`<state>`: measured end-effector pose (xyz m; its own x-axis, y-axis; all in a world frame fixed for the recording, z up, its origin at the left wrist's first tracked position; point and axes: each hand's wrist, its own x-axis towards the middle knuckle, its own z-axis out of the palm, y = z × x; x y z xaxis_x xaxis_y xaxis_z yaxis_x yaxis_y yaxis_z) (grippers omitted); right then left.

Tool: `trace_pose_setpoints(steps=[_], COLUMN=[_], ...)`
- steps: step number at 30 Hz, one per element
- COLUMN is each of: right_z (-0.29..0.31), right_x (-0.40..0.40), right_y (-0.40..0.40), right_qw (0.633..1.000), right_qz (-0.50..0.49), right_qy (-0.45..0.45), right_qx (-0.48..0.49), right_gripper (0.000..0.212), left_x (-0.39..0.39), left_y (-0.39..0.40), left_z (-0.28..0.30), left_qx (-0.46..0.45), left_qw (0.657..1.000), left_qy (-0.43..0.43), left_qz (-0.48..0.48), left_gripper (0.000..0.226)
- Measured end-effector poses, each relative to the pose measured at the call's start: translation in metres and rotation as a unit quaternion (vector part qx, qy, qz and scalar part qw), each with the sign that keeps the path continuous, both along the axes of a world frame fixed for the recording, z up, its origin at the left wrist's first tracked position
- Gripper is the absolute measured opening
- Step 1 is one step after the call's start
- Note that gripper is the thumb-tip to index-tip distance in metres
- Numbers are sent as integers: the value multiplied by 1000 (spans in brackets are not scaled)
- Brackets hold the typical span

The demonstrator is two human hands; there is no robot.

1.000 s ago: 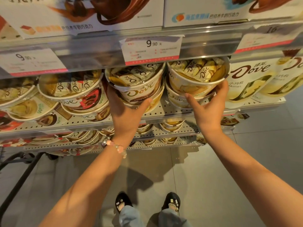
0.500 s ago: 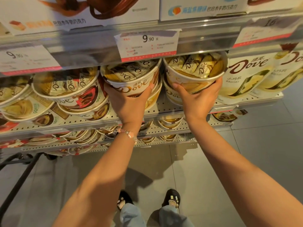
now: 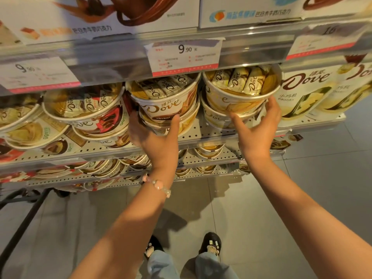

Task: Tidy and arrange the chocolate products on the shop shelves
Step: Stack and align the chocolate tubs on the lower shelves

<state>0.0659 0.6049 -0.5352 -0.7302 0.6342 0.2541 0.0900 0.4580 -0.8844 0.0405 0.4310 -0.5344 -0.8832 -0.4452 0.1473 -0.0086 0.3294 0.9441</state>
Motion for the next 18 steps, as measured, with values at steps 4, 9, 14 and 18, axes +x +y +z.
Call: trace_pose_setpoints(steps=[4,9,14,18], right_z=[1,8,7,5], right_x=[9,-7,-9,-11], right_y=[6,12,14,17], right_qw=[989,950,943,945], right_qz=[-73,-32,-4,-18], right_qy=[-9,-47,-32,-22], right_qx=[-131,-307,-331,-327], right_gripper=[51,42,40,39], left_x=[10,2,0,-3], left_y=[-1,-1,-1,-4], left_z=[2,7,10,9], left_qx=[253,338,366,364], left_qw=[966,936,927,928], left_qy=[-58,-99,-84,-79], left_qz=[15,-6,-13,2], left_gripper=[65,70,63,59])
